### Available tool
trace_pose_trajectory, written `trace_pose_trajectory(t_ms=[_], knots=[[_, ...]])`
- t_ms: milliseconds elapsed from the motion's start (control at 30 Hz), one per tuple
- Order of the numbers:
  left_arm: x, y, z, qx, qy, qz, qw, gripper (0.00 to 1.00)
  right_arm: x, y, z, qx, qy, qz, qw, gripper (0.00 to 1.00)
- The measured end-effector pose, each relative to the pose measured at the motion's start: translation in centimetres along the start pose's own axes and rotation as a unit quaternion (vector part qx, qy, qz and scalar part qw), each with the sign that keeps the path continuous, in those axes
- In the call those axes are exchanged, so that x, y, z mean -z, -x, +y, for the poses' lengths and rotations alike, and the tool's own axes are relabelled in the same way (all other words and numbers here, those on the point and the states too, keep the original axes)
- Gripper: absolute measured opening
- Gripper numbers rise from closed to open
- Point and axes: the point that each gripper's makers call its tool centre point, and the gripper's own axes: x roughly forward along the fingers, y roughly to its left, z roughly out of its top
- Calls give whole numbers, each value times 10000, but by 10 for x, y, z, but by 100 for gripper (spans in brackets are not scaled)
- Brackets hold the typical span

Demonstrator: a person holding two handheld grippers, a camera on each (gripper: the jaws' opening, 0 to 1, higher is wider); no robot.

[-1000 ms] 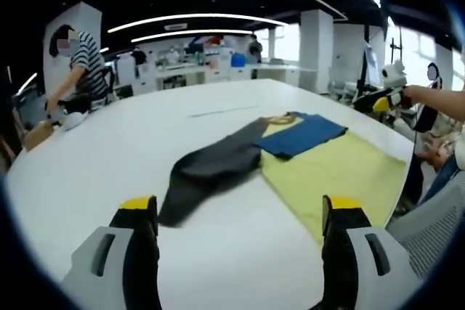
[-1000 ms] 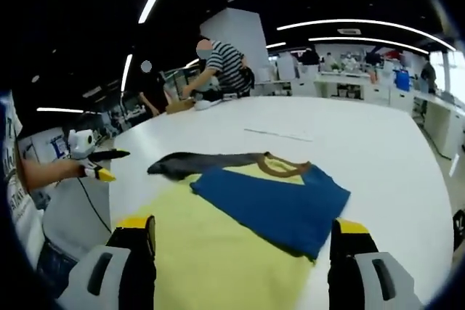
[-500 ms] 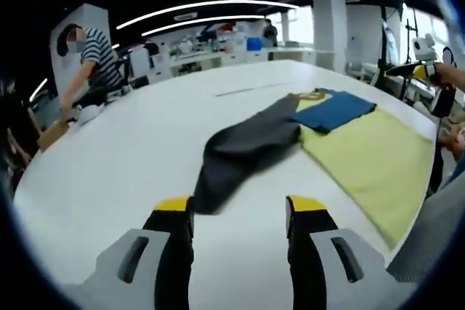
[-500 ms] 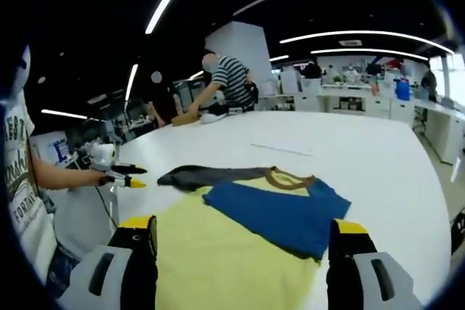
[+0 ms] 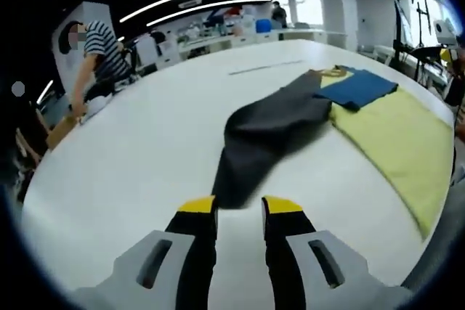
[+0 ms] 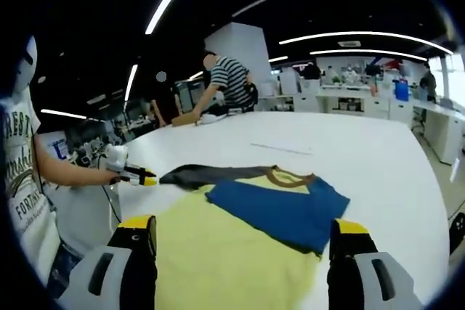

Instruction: Fold the garment on the visible template until the final outline fits inside the template.

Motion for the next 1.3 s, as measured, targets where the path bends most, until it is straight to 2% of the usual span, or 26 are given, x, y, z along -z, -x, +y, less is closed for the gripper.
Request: trace_pose_trajectory(t_ms=[100, 200, 400, 567, 667, 800, 1033, 1167, 1300], knots=[[3, -3, -3, -24, -98, 59, 9999, 20, 3, 0, -1, 9, 61, 53, 10000, 99], [5, -5, -3, -9, 88, 63, 9999, 17, 6, 0, 1, -15, 41, 82, 10000, 99], [5, -9, -5, -46, -151, 112, 9998, 12, 17, 1, -4, 67, 45, 177, 9998, 99], [1, -13, -6, 25, 22, 29, 10000, 8, 15, 3, -6, 141, -2, 110, 9998, 99], [3, -14, -8, 107, 15, 37, 9999, 0, 15, 4, -6, 185, 24, 91, 9998, 99], [1, -9, -13, 123, -59, 8, 9999, 0, 16, 4, -7, 194, -7, 66, 9998, 99], [-13, 6, -21, 177, 65, -192, 9996, 0, 15, 2, -8, 169, 5, 43, 9998, 99], [-28, 17, -24, 168, 183, -410, 9989, 0, 15, 1, -8, 153, 13, 25, 9999, 99], [-44, 24, -28, 233, 140, -600, 9978, 0, 14, 1, -7, 151, 21, -4, 9999, 99]])
